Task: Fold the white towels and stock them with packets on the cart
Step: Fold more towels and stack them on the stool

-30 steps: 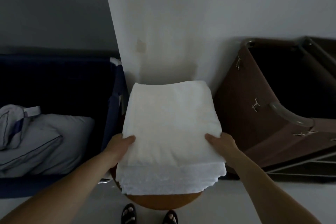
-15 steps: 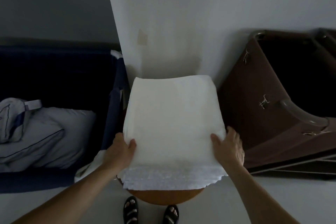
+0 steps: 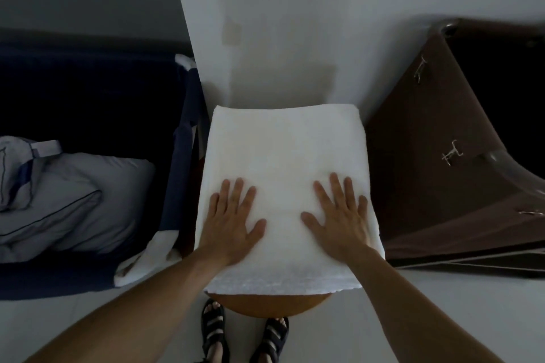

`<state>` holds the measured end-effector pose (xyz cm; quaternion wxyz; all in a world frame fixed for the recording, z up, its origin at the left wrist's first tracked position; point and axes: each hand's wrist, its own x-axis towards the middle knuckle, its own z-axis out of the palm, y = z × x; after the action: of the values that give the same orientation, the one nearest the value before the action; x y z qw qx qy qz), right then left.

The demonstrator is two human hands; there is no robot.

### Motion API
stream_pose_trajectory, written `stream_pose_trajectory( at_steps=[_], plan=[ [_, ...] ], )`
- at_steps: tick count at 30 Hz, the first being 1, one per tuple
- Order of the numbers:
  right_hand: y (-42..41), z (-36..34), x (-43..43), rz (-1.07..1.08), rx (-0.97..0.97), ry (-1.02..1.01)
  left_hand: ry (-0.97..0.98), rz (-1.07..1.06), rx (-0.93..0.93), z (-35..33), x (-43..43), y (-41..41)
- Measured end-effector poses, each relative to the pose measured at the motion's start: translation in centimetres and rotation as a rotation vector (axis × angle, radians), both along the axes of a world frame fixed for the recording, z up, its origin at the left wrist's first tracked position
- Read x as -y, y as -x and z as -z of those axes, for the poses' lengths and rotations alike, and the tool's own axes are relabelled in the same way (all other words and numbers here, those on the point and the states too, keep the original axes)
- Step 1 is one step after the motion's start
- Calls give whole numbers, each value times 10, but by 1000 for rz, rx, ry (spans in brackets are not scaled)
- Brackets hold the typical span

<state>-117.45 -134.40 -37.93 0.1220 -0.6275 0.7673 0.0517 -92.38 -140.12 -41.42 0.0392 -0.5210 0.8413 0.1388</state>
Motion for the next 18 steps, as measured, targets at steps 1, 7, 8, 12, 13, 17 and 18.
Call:
stream_pose_trajectory(
  at_steps=[1,7,8,12,13,17,18],
  plan=[
    [0,1,-2,3,4,11,1,-2,-5,0,-1,0],
    [1,2,6,20,44,-11,-30,-7,9,-3,8,4],
    [2,1,6,18,58,-7,-38,-4,-7,-4,9,4],
    [3,-4,0,21,105,27,-25,-139,-75,-4,5,-9],
    [3,-5,-2,41,117,48,-35,-242,-108,-5,2,-14],
    [5,-9,-4,276,247,123,-385,-670,-555,-13,-2,-28],
    [7,-10,-5,364,304,110,-475,-742,-656,-13,0,-31]
  ],
)
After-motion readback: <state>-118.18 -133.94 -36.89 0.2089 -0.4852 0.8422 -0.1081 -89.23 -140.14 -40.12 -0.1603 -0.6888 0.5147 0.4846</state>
